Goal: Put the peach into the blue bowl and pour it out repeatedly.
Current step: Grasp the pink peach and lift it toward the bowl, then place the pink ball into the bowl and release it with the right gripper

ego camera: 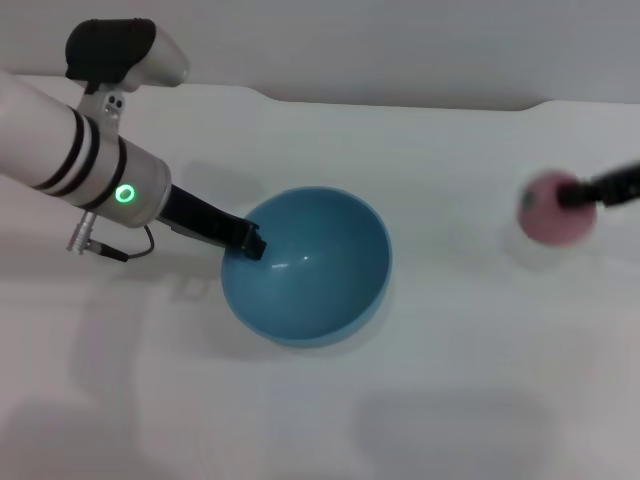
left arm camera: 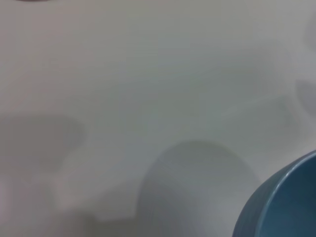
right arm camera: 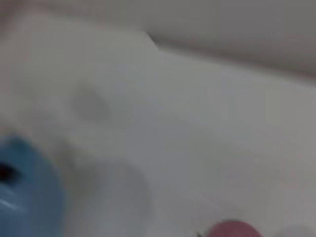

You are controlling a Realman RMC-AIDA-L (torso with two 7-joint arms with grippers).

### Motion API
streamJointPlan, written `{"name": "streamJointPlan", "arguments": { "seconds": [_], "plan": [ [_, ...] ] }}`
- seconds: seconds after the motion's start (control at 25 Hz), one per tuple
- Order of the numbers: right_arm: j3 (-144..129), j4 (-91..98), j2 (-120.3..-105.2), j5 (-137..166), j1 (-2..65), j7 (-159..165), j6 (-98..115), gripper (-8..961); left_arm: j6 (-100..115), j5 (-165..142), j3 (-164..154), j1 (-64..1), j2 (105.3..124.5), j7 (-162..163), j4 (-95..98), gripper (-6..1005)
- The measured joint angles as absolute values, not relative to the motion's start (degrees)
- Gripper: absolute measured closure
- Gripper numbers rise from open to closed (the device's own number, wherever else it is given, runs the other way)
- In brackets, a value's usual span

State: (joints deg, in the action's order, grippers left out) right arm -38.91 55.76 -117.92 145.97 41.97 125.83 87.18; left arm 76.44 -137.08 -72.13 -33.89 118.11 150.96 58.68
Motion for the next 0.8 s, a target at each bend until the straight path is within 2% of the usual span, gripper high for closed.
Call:
{"name": "streamJointPlan", "arguments": {
  "seconds": [0.32,0.8],
  "plan": [
    [-41.60,63.41,-118.13,126.78,42.27,122.77,93.92,893,69.83,-137.08,-82.33,-34.78,118.14,157.00,57.65,1001],
    [-57.31,59.74,-118.69,123.89,43.66,120.10,90.00,820,64.37,-132.68,-87.25,-37.62,118.17,160.07,57.80,999]
  ]
}}
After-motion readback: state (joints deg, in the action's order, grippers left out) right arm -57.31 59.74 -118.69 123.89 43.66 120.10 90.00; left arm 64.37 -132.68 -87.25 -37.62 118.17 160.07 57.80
